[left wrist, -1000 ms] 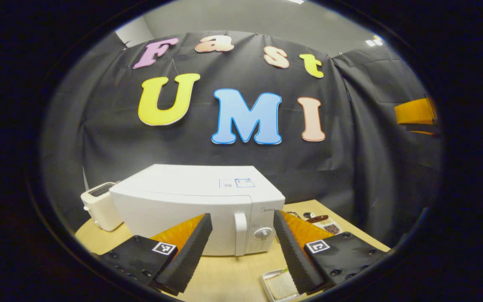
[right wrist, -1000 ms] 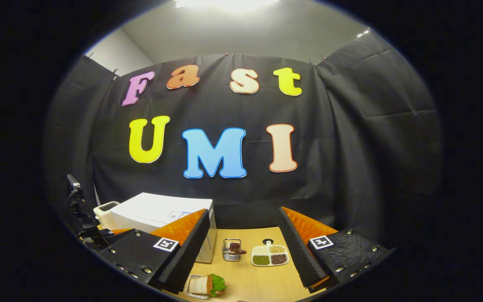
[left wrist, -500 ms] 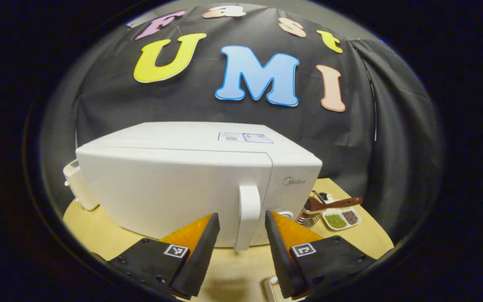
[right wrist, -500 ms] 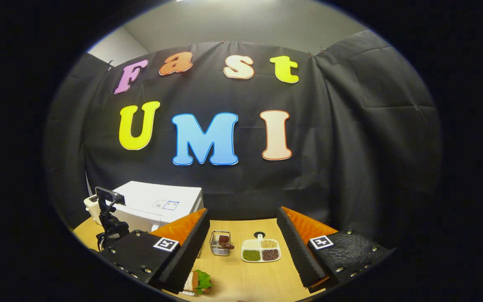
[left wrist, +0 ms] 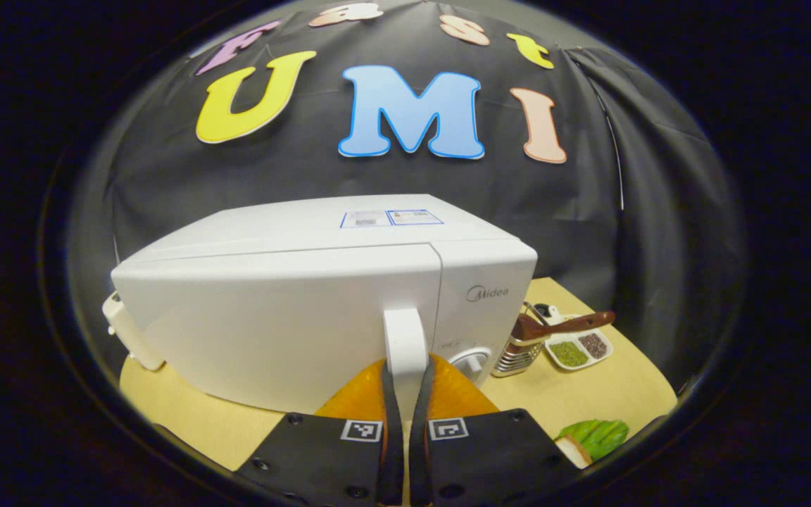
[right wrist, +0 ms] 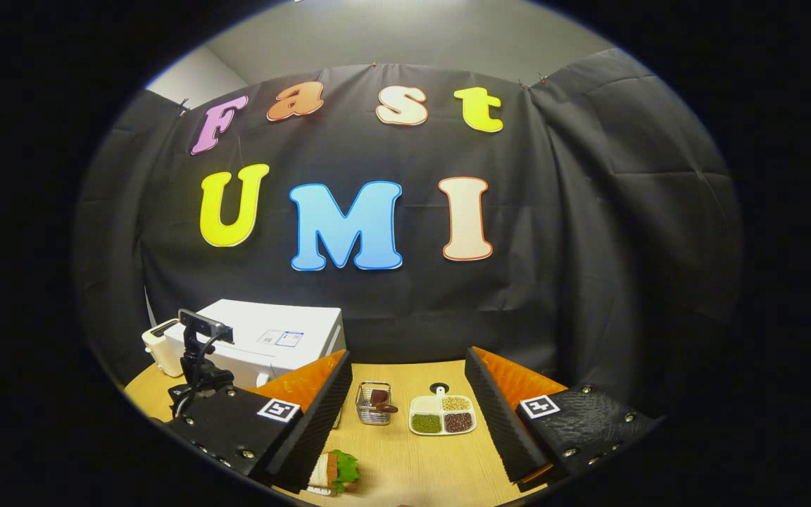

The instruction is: Open the microwave oven with the left hand, put the food in, and close the microwave oven.

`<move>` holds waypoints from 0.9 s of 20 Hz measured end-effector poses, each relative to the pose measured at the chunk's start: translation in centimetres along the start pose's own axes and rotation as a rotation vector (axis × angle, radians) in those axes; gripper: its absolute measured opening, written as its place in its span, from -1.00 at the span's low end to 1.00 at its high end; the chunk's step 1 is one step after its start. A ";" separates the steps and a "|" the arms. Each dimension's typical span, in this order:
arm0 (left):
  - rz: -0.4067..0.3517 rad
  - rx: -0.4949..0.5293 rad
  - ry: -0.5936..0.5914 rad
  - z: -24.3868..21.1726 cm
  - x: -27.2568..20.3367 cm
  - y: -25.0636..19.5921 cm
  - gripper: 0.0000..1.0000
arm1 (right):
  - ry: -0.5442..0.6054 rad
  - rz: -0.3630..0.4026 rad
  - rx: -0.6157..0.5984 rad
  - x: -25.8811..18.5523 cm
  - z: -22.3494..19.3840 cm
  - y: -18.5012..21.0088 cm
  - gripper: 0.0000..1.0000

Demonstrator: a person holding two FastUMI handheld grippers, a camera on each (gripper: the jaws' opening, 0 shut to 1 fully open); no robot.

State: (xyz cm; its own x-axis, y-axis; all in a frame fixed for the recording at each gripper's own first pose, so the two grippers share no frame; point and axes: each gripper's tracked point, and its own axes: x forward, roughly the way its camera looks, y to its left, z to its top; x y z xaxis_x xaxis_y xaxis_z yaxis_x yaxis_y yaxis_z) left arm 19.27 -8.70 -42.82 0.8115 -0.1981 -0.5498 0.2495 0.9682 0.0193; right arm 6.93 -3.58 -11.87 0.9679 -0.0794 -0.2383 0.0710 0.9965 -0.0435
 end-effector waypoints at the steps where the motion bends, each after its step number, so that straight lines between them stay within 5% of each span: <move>1: 0.002 0.012 0.009 0.2 -0.2 0.2 -0.81 | 0.001 0.000 0.000 -0.1 0.0 0.0 0.96; 8: -0.032 0.033 0.032 -2.5 -5.2 0.1 -0.87 | -0.010 -0.005 0.012 -1.1 0.1 -0.7 0.96; 18: -0.180 0.095 0.098 -7.8 -17.2 3.5 -0.87 | -0.026 0.099 0.029 -3.8 0.4 5.2 0.94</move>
State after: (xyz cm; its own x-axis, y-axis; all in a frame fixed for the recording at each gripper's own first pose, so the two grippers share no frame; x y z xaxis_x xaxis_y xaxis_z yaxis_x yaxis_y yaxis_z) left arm 2.06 -0.67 -39.84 0.6955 -0.3461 -0.6297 0.4380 0.8989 -0.0103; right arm 3.69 1.93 -10.82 0.9764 0.0200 -0.2149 -0.0188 0.9998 0.0074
